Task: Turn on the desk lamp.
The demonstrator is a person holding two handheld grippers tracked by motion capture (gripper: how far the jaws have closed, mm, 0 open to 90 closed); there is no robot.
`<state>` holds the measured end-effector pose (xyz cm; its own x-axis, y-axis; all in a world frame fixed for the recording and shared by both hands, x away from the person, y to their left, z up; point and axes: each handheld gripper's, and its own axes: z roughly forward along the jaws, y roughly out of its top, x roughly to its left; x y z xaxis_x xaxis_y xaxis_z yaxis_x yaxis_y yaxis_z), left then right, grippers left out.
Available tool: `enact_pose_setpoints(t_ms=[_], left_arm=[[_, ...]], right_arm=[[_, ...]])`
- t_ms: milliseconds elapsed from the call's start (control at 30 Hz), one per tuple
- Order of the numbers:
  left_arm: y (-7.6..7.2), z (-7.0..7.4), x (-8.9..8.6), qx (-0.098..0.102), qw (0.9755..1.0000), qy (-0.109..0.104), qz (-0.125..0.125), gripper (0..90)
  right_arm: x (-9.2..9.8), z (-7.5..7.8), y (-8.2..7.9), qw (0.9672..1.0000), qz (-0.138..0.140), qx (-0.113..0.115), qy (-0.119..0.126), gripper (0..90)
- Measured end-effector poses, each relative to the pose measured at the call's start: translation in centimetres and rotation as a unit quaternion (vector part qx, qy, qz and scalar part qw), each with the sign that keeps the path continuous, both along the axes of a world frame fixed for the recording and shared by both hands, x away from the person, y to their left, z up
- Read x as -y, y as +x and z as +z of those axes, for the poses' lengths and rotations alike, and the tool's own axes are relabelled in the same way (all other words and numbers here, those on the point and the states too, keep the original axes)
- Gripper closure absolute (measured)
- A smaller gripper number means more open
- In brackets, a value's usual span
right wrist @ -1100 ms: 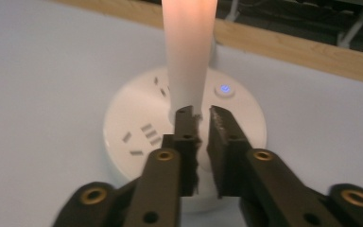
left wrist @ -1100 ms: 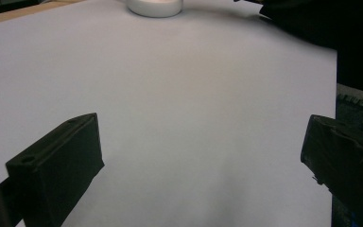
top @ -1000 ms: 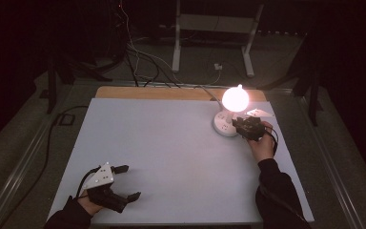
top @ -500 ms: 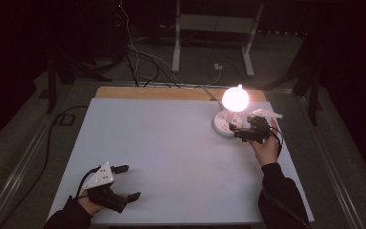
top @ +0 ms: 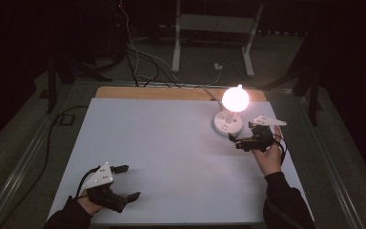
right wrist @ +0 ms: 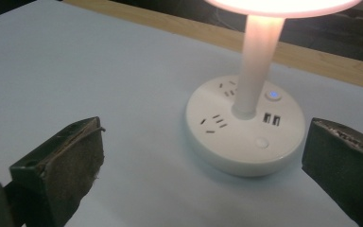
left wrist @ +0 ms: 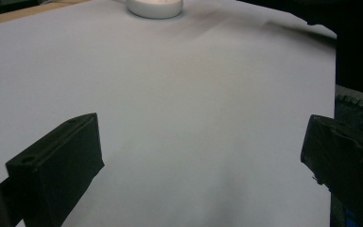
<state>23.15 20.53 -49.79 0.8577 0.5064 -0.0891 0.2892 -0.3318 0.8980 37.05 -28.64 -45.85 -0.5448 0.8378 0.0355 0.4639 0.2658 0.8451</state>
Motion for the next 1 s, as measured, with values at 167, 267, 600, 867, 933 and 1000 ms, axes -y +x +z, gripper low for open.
enact_pose_setpoints(t_ms=[167,267,600,867,933,1000], left_arm=[[0.0,0.0,0.0,0.0,1.0,0.001,0.0,0.3],[0.0,0.0,0.0,-0.001,1.0,0.002,-0.001,0.3],[0.0,0.0,0.1,-0.001,1.0,0.0,-0.003,0.3],[0.0,-0.1,0.1,-0.001,1.0,0.001,-0.002,0.3],[0.0,0.0,0.1,-0.001,1.0,0.0,-0.002,0.3],[0.0,-0.1,0.1,-0.001,1.0,0.001,-0.002,0.3]], right_arm=[[-0.2,0.1,-1.3,0.9999,0.01,-0.008,0.004,0.0],[-0.2,0.1,-2.1,0.9998,0.016,-0.013,0.008,0.0],[-0.1,-1.1,-4.7,0.9996,0.022,-0.015,-0.003,0.0],[0.1,-2.3,-7.2,0.9996,0.025,-0.01,-0.003,0.0],[0.2,-2.6,-7.7,0.9994,0.028,-0.018,-0.004,0.0],[0.3,-3.1,-8.3,0.9993,0.03,-0.023,-0.005,0.0]])
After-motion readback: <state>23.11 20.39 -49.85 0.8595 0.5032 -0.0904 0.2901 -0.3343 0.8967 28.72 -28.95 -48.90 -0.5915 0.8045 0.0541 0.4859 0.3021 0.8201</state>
